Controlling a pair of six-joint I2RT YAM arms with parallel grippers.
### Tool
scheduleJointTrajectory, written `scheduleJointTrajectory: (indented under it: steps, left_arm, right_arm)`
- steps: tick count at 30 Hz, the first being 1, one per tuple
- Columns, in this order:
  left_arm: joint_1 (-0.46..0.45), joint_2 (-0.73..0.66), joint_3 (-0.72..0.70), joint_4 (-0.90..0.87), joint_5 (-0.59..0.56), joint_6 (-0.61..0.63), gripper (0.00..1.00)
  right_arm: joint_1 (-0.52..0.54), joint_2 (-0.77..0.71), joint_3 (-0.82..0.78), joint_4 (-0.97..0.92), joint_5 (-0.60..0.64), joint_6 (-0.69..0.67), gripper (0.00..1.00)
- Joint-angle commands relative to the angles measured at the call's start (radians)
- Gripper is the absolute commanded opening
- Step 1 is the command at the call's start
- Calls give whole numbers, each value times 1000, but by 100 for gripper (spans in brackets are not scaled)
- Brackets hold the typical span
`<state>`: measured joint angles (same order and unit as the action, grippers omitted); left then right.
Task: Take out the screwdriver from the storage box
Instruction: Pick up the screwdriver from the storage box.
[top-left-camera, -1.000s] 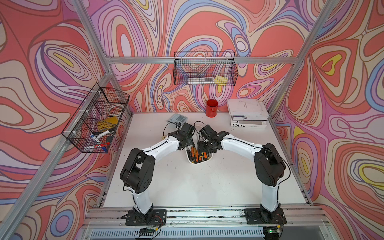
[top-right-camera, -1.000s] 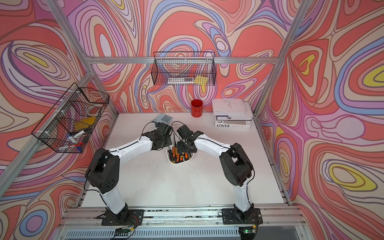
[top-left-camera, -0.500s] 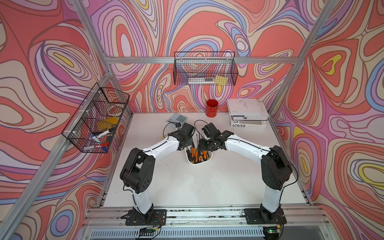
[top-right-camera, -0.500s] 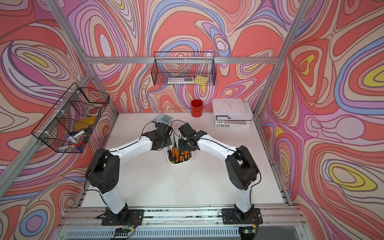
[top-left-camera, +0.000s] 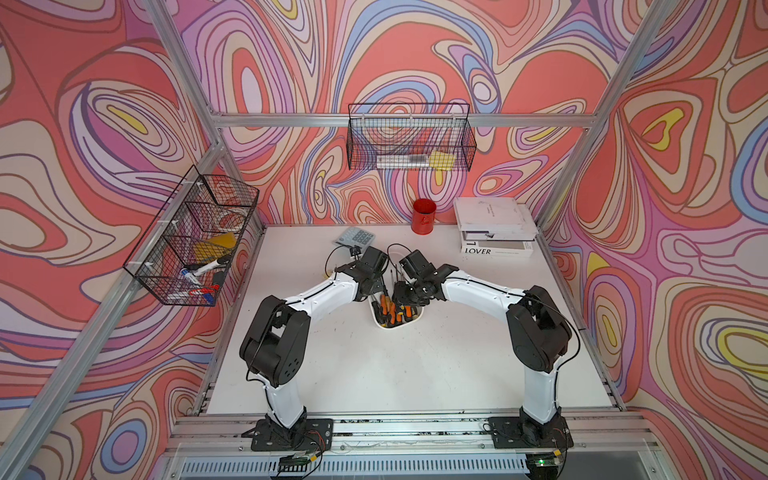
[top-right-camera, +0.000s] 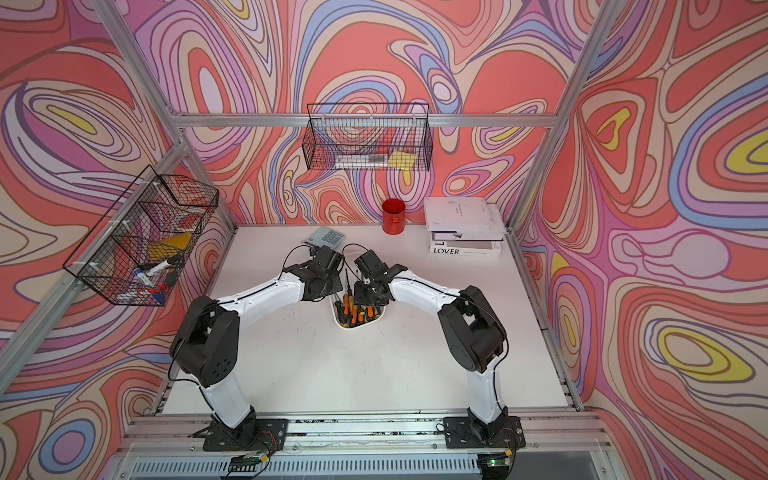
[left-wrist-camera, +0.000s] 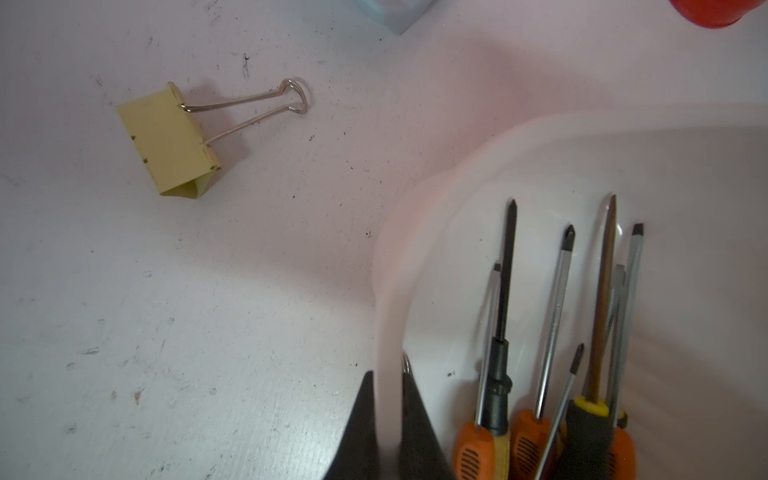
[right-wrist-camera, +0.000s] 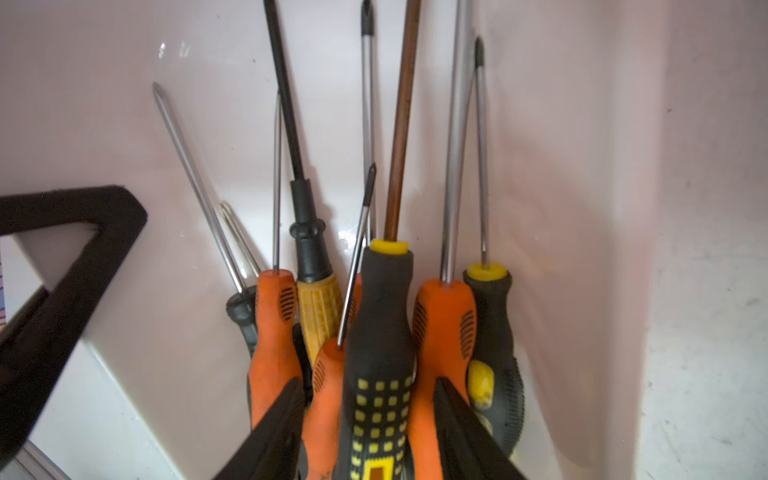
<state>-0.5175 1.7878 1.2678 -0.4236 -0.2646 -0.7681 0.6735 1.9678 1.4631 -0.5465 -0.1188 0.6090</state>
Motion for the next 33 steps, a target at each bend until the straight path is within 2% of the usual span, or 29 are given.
scheduleJointTrajectory:
  steps: [1,4,8,13,16,23,28,33]
  left_arm:
    - [-2,-44,-4,25,-20,3,0]
    - [-1,-45,-4,22,-23,7,0]
    - [-1,-44,-8,26,-21,4,0]
    - [-2,-46,-8,24,-16,-2,0]
    - [-1,-52,-10,20,-21,1,0]
    - [-2,-43,-13,25,-12,-3,0]
    - [-2,-39,-15,24,-16,-7,0]
    - [-2,-42,-18,25,-15,-10,0]
  right_arm:
    - [-3,72,17,-60,12,11,50]
    - [-2,107,69,-166,72,-5,51]
    - [-2,75,50,-130,68,-25,55]
    - [-1,108,73,-104,-33,-46,45]
    - [3,90,47,-64,-53,-31,42]
    - [9,72,45,-64,-34,-32,48]
    - [9,31,32,-46,0,-29,49]
    - [11,92,69,-85,-37,-35,49]
